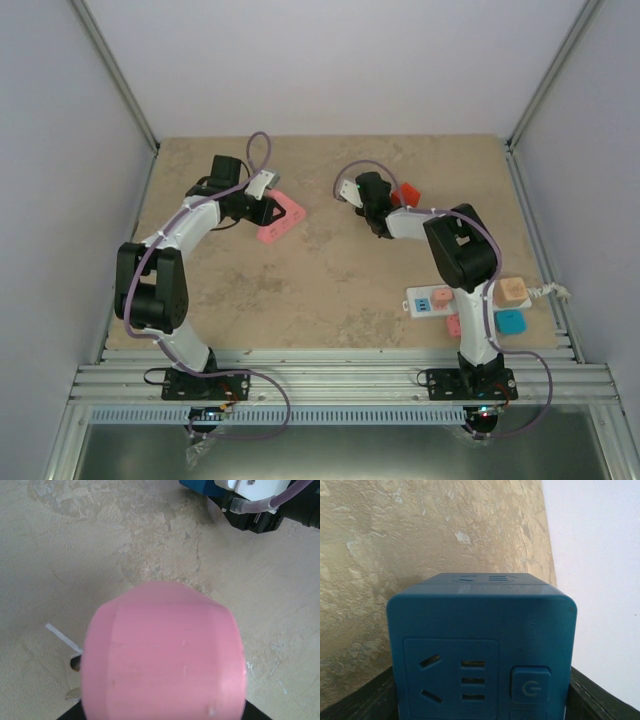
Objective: Pull the plug off the socket
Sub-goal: Place the plug at the center of the board.
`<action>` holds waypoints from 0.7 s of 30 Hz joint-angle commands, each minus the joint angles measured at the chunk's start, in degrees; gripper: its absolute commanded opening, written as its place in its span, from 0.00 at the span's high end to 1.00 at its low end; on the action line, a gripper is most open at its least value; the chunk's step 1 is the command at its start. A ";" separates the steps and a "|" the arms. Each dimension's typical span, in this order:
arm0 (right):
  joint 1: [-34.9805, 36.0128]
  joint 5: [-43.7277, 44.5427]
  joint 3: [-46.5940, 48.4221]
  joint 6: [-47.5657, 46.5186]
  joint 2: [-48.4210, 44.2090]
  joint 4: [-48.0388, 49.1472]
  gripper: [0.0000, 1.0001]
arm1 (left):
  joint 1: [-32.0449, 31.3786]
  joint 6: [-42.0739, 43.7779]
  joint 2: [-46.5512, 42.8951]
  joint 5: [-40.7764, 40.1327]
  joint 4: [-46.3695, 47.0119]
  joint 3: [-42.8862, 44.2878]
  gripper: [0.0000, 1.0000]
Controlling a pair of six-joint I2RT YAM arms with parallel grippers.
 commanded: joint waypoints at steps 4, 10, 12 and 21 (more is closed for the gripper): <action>-0.19 -4.07 0.63 3.52 -2.32 -5.49 0.30 | 0.36 -0.61 0.52 0.22 1.47 0.12 1.00; -0.20 -4.75 0.34 3.71 -3.03 -6.71 0.20 | 0.32 -0.78 0.44 0.05 1.45 0.13 1.00; -0.14 -4.97 0.33 3.78 -3.43 -7.27 0.17 | 0.33 -0.76 0.43 -0.03 1.45 0.14 1.00; 0.37 -11.99 0.07 7.65 -10.05 -16.22 0.02 | 0.36 -0.78 0.43 0.14 1.45 0.11 1.00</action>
